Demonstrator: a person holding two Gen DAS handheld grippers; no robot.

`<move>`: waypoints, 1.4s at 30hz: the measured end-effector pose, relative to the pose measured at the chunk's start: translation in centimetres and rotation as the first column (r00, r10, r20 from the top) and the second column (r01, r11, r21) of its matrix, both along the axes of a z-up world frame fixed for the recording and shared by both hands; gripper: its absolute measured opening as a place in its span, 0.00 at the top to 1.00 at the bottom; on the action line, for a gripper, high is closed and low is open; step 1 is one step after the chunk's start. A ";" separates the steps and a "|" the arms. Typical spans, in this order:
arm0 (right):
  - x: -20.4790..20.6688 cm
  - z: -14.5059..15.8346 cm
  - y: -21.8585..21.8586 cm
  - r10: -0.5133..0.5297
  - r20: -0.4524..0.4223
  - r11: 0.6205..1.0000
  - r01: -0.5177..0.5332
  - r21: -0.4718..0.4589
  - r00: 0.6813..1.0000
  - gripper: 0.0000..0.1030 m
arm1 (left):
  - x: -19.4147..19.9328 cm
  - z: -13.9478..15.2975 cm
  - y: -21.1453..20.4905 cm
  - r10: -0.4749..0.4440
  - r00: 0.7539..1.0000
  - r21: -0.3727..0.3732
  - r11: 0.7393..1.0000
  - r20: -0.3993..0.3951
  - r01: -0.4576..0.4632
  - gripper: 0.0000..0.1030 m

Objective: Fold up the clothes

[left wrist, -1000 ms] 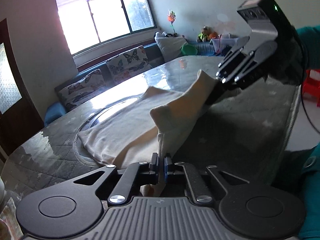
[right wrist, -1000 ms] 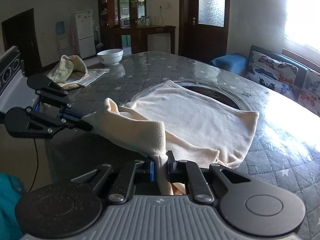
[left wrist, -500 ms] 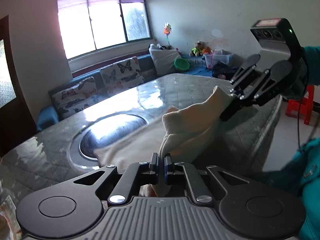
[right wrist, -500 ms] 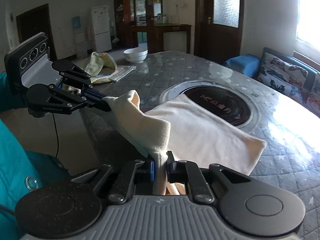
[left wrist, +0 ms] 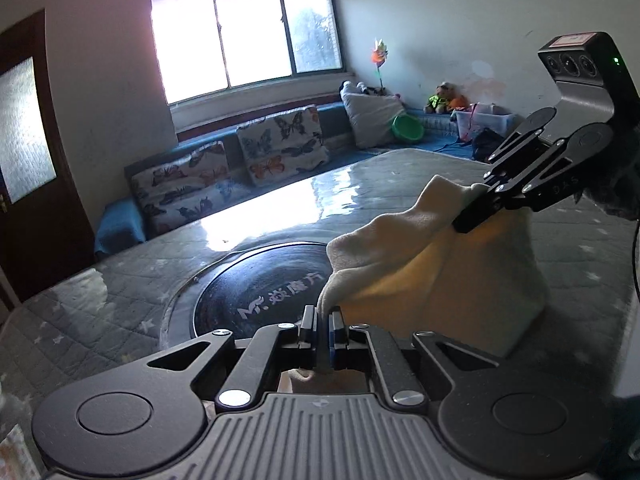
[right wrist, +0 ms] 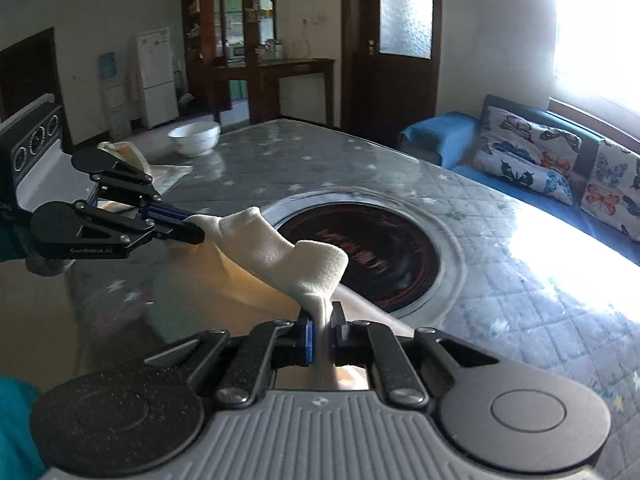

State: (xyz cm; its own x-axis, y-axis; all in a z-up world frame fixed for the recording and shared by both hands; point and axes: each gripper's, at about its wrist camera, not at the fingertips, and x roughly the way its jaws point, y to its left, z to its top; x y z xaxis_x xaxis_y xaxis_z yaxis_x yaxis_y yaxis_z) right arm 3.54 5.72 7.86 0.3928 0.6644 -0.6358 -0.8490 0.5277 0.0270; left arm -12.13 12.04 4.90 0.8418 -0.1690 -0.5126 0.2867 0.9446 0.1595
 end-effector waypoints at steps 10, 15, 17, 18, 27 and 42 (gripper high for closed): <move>6.2 -5.7 3.3 -0.125 -0.042 0.992 0.124 -0.022 0.991 0.93 | 6.9 -4.8 0.9 0.124 0.987 0.031 0.992 -0.098 -0.122 0.94; 7.2 -7.9 3.2 -0.198 -0.052 0.980 0.197 -0.013 0.979 0.73 | 7.5 -5.7 0.7 0.167 0.980 0.049 0.986 -0.111 -0.162 0.88; 7.3 -7.8 2.6 -0.221 -0.048 0.975 0.221 -0.001 0.974 0.69 | 7.7 -5.7 0.6 0.180 0.977 0.053 0.983 -0.112 -0.175 0.85; 7.3 -7.8 2.3 -0.232 -0.046 0.973 0.233 0.004 0.972 0.62 | 7.8 -5.7 0.6 0.189 0.975 0.052 0.981 -0.114 -0.184 0.84; 6.0 -5.6 -1.5 -0.304 -0.019 0.951 0.305 0.042 0.952 0.55 | 8.0 -6.0 1.5 0.243 0.962 0.047 0.970 -0.128 -0.239 0.80; 7.6 -8.2 -3.7 -0.367 -0.242 0.915 0.395 0.079 0.898 0.78 | 3.6 -2.4 -0.4 0.206 0.977 -0.074 0.975 -0.064 -0.210 0.80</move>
